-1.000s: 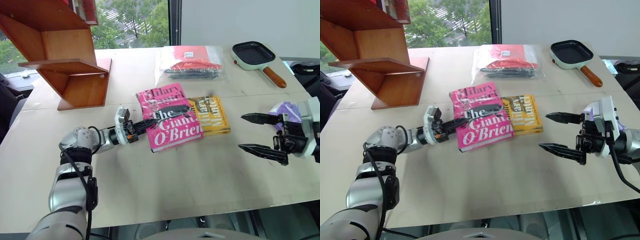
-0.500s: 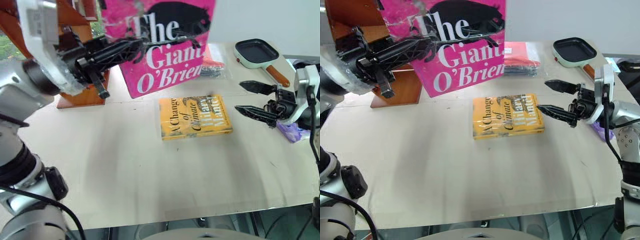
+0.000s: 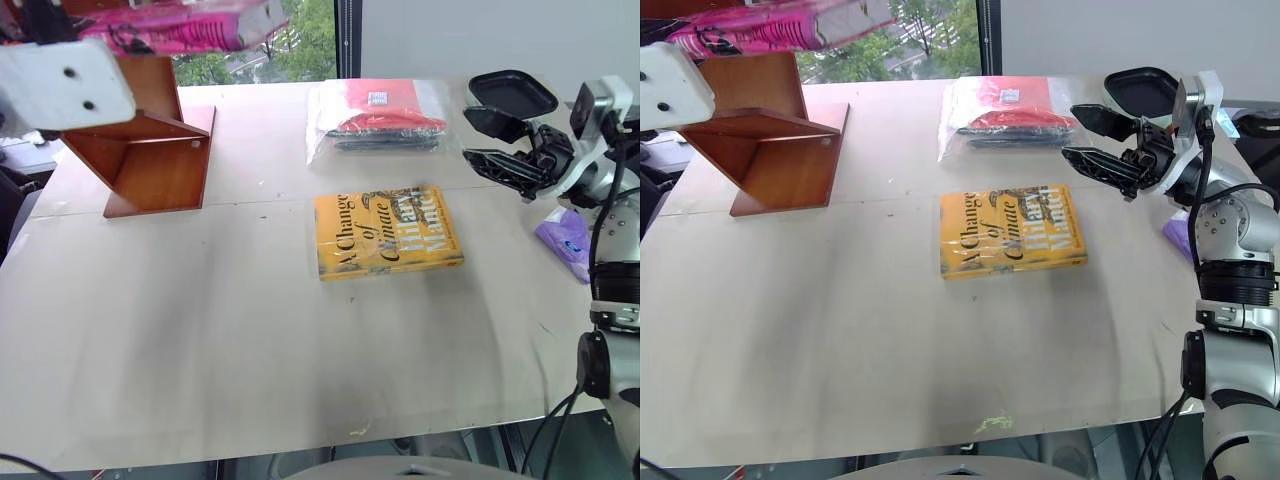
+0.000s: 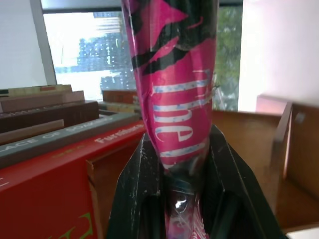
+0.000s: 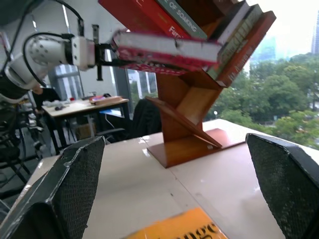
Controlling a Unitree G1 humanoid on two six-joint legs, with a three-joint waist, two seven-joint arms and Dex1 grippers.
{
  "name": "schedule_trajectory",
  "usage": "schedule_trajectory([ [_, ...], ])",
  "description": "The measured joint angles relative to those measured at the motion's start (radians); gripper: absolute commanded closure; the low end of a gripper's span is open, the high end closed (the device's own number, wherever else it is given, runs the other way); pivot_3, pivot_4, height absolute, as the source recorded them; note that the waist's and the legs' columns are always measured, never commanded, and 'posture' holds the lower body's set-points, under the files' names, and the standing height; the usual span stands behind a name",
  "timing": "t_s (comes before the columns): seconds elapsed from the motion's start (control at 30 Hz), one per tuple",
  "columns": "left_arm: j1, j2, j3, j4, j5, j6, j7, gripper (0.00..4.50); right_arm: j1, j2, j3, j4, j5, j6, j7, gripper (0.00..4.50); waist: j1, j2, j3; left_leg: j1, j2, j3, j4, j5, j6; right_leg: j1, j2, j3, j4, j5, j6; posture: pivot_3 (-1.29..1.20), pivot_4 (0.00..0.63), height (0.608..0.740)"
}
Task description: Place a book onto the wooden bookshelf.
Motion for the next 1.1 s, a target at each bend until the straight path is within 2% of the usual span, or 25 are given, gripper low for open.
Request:
schedule_trajectory([
  [0.23, -0.079, 0.002, -0.126, 0.096, 0.040, -0.033, -0.029, 4.19, 0.002, 0.014, -0.039, -0.063, 0.075, 0.076, -0.040, 0.00, -0.004, 0.000, 0.000, -0.002, -0.001, 0.000, 0.000, 0.000, 0.000, -0.002, -0.001, -0.003, 0.001, 0.000, 0.000, 0.00, 0.150, 0.740],
  [0.47, -0.113, -0.005, -0.197, 0.177, 0.084, 0.052, -0.078, 4.19, 0.043, 0.013, -0.051, -0.116, 0.085, 0.086, -0.068, 0.00, -0.007, 0.000, 0.000, 0.000, 0.000, 0.000, 0.001, 0.000, 0.001, -0.001, 0.001, -0.003, 0.002, 0.000, 0.000, 0.00, 0.150, 0.740],
  [0.6, -0.257, -0.078, -0.310, 0.325, 0.121, -0.004, -0.074, 4.19, 0.057, 0.015, -0.051, -0.135, 0.085, 0.083, -0.077, 0.00, -0.003, 0.000, 0.000, 0.001, -0.001, 0.000, 0.003, 0.000, 0.001, -0.001, 0.001, -0.003, 0.003, 0.000, 0.000, 0.00, 0.150, 0.740],
  [0.73, -0.420, -0.160, -0.404, 0.565, 0.165, -0.106, -0.080, 4.19, 0.057, 0.027, -0.048, -0.142, 0.084, 0.074, -0.083, 0.00, -0.005, -0.002, -0.001, 0.002, -0.001, 0.000, 0.006, 0.000, 0.001, 0.000, 0.002, -0.002, 0.005, 0.000, 0.001, 0.00, 0.150, 0.740],
  [0.93, -0.597, -0.179, -0.478, 0.854, 0.236, -0.242, -0.104, 4.19, 0.064, 0.029, -0.049, -0.145, 0.079, 0.063, -0.086, 0.00, -0.020, -0.003, -0.001, 0.002, -0.002, 0.002, 0.007, 0.000, 0.001, 0.000, 0.001, -0.002, 0.010, 0.000, 0.001, 0.00, 0.150, 0.740],
  [1.1, -0.689, -0.182, -0.529, 0.996, 0.277, -0.323, -0.128, 4.19, 0.100, 0.031, -0.049, -0.172, 0.072, 0.048, -0.091, 0.00, -0.035, -0.003, -0.002, 0.004, -0.002, 0.004, 0.007, 0.000, 0.001, -0.001, -0.001, -0.002, 0.013, 0.000, 0.001, 0.00, 0.150, 0.740],
])
